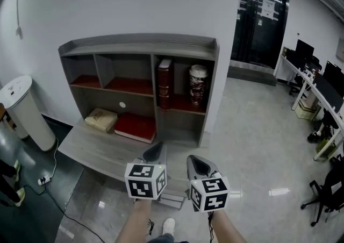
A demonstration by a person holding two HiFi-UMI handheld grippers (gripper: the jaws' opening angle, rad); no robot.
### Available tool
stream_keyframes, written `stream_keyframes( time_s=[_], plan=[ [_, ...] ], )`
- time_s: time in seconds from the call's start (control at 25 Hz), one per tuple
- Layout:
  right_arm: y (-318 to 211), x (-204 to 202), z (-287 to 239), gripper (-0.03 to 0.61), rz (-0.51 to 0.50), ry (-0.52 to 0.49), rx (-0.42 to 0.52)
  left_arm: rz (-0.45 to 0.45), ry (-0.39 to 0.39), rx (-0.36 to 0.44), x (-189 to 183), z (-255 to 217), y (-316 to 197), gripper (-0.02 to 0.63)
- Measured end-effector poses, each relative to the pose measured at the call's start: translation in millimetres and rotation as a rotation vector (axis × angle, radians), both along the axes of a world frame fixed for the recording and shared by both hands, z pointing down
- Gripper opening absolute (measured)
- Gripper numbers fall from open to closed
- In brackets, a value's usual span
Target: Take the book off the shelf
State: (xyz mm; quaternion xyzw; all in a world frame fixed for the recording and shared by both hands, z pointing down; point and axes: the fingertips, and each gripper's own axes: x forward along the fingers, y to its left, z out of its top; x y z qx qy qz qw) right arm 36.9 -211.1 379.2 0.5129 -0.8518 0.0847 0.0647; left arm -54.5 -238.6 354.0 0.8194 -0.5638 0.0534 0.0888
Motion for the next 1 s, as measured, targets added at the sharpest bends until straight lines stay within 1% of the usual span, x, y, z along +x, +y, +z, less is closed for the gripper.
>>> stream_keyframes(
  time_s=[0.36,0.68,1.0],
  plan=[
    [-58.4,-8.0,-16.9,0.008,0.02,0.017,0.034,0.006,-0.007,0.013,-12.7,-12.4,-63.8,0.012],
    [-99.5,-16.2,-24.6,0.008,0.033,0.028,0.051,0.03,-0.008,0.024,-14.9,-16.6,-108.7,0.014],
    [-133.4,-21.3,-27.9,0.008,0.051,0.031,0.058,0.04,-0.035,0.033,-20.6,-21.7,-146.5,0.028]
  ],
)
